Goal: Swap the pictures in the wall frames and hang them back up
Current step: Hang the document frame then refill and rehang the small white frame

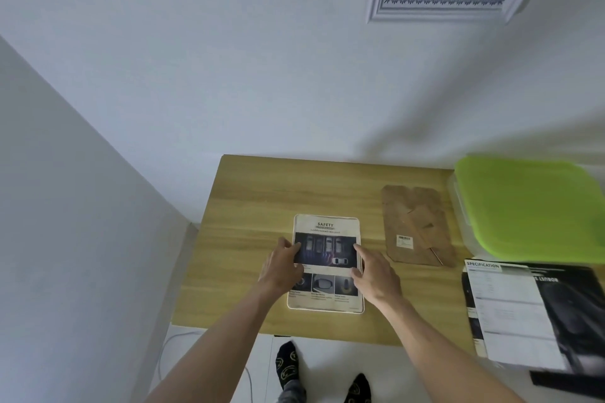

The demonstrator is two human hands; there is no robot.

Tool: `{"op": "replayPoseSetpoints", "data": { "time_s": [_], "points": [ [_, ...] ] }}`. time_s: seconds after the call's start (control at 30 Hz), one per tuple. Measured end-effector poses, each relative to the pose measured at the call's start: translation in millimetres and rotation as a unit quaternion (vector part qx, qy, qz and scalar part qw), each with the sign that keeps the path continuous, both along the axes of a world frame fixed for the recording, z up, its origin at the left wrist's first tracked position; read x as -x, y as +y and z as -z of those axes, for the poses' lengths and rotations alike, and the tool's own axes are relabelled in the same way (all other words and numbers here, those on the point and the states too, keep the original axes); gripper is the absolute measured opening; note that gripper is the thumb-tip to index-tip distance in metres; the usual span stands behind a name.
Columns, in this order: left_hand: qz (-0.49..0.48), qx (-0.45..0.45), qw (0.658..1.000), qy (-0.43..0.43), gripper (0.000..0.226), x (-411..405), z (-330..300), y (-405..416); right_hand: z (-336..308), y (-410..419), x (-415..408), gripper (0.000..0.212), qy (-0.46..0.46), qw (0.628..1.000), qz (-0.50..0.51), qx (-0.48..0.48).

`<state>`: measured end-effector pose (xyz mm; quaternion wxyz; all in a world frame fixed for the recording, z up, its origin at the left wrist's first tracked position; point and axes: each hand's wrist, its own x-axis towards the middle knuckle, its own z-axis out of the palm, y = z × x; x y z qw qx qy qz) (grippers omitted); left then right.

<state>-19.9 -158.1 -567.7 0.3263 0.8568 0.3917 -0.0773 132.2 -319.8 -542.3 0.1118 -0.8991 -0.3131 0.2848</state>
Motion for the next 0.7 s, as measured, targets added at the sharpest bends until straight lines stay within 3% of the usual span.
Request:
{"op": "replayPoseSetpoints", "data": {
  "time_s": [0.7],
  "points": [
    [-0.024,0.036,0.998,-0.054,0.048,2.7,11.2,8.0,2.4,7.6,6.3,0.062,-0.007,1.000,0.012,0.009]
  ]
}}
